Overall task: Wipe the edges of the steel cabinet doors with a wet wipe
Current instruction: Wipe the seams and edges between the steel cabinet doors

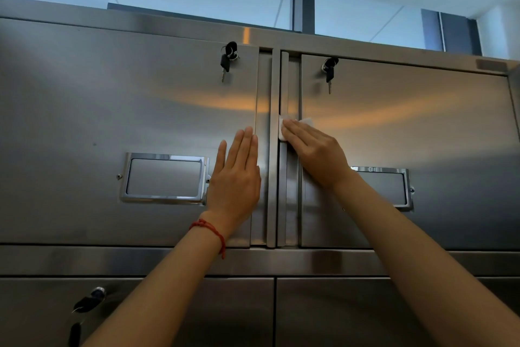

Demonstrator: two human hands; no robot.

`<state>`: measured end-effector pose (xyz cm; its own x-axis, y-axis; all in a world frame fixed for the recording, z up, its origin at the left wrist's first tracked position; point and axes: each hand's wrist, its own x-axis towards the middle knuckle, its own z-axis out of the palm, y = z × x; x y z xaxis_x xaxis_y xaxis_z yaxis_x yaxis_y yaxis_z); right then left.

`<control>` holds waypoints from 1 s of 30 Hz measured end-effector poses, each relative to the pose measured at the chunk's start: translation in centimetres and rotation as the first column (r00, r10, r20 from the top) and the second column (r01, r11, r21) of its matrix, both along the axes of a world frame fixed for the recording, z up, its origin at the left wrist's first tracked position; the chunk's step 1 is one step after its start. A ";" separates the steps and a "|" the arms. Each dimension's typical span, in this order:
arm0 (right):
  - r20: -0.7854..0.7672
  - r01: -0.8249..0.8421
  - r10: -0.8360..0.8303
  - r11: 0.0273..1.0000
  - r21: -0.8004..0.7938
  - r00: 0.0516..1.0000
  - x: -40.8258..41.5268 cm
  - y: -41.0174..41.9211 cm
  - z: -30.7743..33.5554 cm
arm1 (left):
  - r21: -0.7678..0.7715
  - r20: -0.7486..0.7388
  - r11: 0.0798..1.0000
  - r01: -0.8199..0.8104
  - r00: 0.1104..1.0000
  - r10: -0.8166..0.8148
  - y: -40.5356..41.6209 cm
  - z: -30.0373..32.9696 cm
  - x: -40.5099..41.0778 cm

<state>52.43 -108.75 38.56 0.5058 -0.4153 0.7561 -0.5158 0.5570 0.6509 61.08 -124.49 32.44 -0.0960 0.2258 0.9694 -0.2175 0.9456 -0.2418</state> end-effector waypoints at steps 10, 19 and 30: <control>0.022 -0.013 0.014 0.999 -0.035 1.000 0.1 -0.5 -0.3 | -0.001 -0.003 1.000 -0.014 1.000 0.014 0.0 0.0 0.1; 0.065 -0.025 0.030 0.997 -0.072 0.997 0.3 -0.8 0.5 | -0.007 -0.016 1.000 -0.030 0.999 0.030 -0.1 0.0 -0.1; 0.069 -0.047 0.051 0.997 -0.061 0.996 0.7 -0.6 1.5 | -0.023 -0.031 0.999 -0.045 0.999 0.045 -0.2 0.0 -0.1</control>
<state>53.10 -109.38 40.03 0.4693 -0.3444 0.8131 -0.5867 0.5665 0.5787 60.95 -124.66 32.43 -0.0769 0.2451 0.9665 -0.2672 0.9288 -0.2568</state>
